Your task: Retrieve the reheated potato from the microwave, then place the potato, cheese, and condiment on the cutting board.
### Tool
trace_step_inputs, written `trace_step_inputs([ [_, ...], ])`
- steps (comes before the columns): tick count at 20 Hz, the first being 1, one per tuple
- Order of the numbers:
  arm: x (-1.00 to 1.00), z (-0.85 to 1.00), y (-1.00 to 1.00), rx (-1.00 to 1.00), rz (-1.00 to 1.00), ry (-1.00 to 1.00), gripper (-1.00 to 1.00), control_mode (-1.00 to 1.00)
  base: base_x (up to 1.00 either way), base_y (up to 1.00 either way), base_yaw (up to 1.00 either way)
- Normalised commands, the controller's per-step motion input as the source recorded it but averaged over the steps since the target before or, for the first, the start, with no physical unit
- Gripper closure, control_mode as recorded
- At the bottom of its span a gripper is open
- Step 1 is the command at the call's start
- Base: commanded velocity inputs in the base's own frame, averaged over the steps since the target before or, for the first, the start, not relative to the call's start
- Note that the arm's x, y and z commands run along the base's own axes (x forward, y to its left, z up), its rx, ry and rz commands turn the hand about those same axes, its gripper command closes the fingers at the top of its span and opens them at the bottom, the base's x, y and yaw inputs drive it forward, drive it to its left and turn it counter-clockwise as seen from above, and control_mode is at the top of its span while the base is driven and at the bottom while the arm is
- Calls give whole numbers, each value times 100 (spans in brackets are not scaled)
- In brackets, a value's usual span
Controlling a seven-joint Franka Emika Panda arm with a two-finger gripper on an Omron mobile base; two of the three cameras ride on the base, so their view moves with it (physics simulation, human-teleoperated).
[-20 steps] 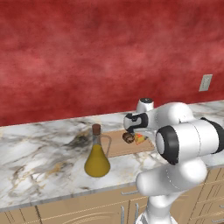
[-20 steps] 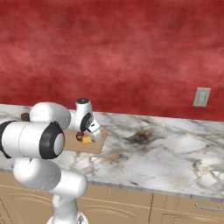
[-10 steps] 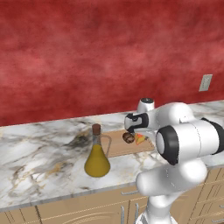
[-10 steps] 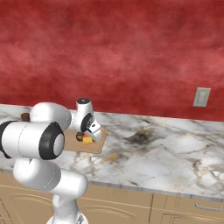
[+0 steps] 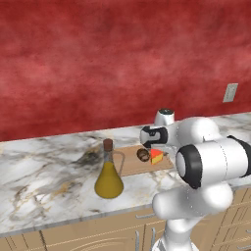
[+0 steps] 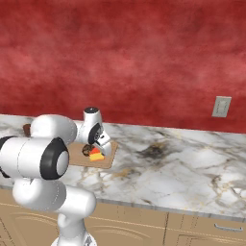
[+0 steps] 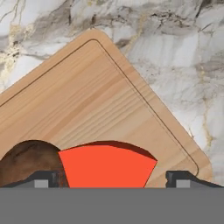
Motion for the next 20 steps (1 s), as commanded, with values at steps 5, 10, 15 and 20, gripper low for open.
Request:
trace_step_inputs([
  [5,-3,31,0,0,-4,-3,-100,-100,0,0,0],
  [10,-16,34,0,0,-1,-1,-100,-100,0,0,0],
  [15,-34,32,-2,3,3,0,-100,-100,0,0,0],
  [20,-42,35,4,7,19,0,-100,-100,0,0,0],
])
